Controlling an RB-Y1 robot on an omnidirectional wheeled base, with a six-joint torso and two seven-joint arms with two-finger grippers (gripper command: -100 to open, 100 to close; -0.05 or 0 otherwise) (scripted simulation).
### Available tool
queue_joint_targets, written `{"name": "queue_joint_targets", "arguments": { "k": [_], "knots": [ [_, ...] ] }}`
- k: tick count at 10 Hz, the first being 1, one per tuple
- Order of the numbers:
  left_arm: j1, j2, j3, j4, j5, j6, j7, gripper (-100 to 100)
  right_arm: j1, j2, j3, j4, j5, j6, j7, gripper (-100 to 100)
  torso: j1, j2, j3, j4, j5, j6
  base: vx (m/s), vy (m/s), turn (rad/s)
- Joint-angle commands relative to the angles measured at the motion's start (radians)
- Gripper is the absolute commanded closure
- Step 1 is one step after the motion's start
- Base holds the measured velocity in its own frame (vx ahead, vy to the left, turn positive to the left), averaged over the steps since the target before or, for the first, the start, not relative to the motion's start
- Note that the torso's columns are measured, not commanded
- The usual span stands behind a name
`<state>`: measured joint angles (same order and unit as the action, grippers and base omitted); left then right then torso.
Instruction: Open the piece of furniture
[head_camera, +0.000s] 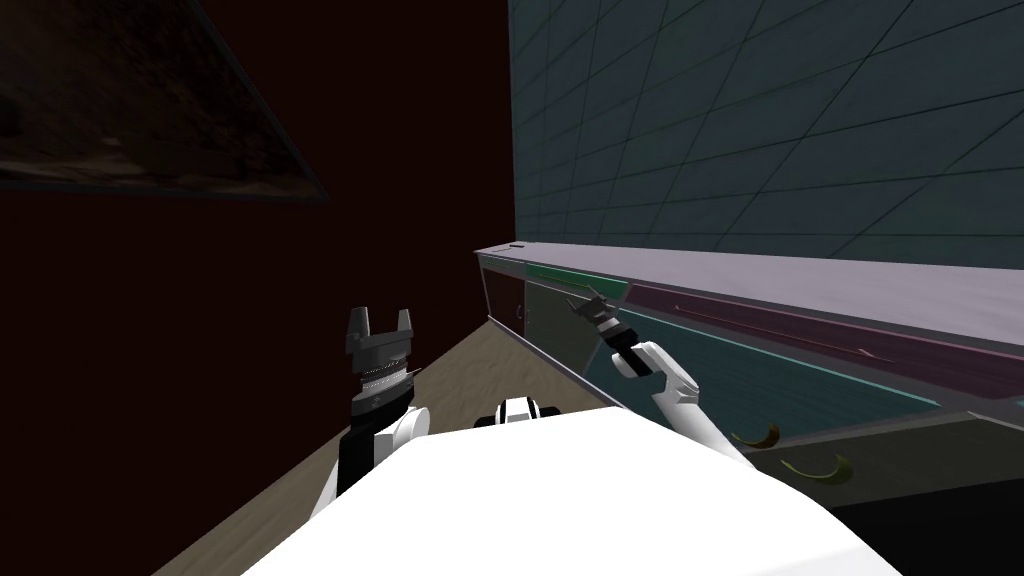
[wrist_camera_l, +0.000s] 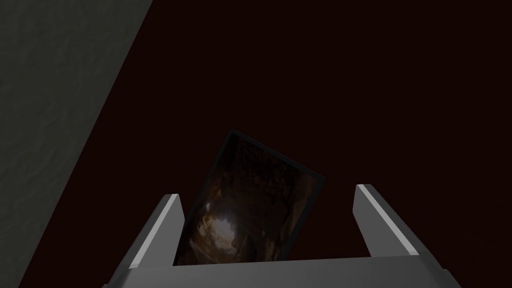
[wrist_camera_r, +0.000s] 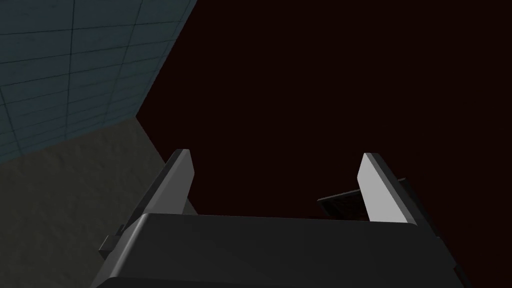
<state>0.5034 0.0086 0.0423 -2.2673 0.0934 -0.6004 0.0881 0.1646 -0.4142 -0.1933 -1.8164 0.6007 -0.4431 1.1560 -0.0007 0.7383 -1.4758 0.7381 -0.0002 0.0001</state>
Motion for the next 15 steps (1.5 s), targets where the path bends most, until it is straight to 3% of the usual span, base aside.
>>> {"name": "queue_joint_targets", "arguments": {
  "k": [1,2,3,8,13,15],
  "knots": [
    [0.0,0.0,0.0,0.0,0.0,0.0,0.0,0,-0.019,-0.013,-0.006,0.034,0.025,0.01,0.067,-100,0.0,0.0,0.0,0.0,0.0,0.0,0.004,0.012,0.012],
    [0.0,0.0,0.0,0.0,0.0,0.0,0.0,0,-0.037,-0.027,-0.013,0.066,0.048,0.02,0.103,-100,0.001,0.0,0.0,0.0,0.0,0.0,0.006,0.02,0.013],
    [0.0,0.0,0.0,0.0,0.0,0.0,0.0,0,-0.037,-0.027,-0.013,0.066,0.048,0.02,0.121,-100,0.001,-0.001,0.0,0.0,0.0,0.0,0.005,0.016,0.007],
    [0.0,0.0,0.0,0.0,0.0,0.0,0.0,0,-0.087,-0.068,-0.031,0.161,0.111,0.051,0.254,-100,0.001,0.0,0.0,0.0,0.0,0.0,0.0,0.015,0.005],
    [0.0,0.0,0.0,0.0,0.0,0.0,0.0,0,-0.118,-0.095,-0.043,0.22,0.149,0.071,0.36,-100,0.001,0.0,0.0,0.0,0.0,0.0,-0.002,0.013,0.0],
    [0.0,0.0,0.0,0.0,0.0,0.0,0.0,0,-0.146,-0.12,-0.053,0.274,0.182,0.09,0.426,-100,0.001,0.0,0.0,0.0,0.0,0.0,-0.001,0.017,-0.006]
  ]
}}
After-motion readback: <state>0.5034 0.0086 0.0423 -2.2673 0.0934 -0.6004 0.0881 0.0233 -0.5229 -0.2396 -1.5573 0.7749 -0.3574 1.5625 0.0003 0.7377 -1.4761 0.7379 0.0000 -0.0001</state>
